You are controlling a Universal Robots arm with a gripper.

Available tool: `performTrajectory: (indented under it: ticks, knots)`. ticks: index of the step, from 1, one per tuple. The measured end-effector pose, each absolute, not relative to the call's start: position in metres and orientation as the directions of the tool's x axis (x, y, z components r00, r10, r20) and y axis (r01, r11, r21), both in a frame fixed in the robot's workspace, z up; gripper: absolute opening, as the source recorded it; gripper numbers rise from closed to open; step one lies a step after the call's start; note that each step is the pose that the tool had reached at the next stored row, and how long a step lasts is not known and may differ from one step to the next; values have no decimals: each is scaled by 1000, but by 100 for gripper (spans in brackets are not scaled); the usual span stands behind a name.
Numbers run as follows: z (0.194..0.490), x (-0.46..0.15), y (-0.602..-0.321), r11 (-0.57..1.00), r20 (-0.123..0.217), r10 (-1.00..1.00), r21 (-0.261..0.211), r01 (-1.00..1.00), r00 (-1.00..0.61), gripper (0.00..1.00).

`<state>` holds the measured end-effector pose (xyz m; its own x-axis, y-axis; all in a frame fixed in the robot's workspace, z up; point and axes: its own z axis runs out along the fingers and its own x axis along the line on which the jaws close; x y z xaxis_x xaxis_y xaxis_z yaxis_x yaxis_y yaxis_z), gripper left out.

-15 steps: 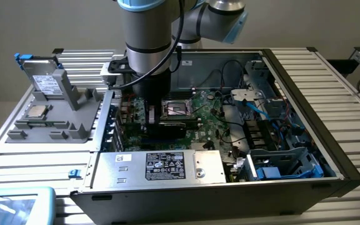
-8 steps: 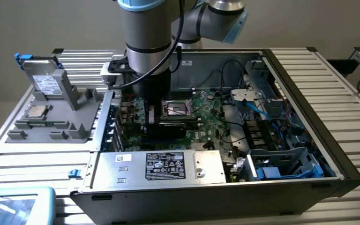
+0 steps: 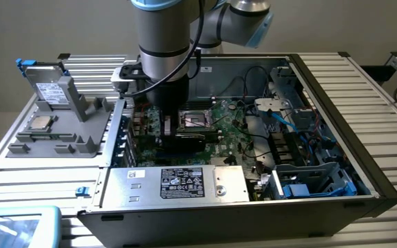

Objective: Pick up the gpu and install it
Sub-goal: 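Insert the gpu into the slot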

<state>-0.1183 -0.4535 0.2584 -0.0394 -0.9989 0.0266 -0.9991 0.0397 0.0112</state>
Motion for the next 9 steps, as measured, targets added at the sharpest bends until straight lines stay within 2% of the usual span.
performTrajectory:
  ticks: [9]
  knots:
    - [259,-117,-454,46,27,-999,13,-999,-46,27]
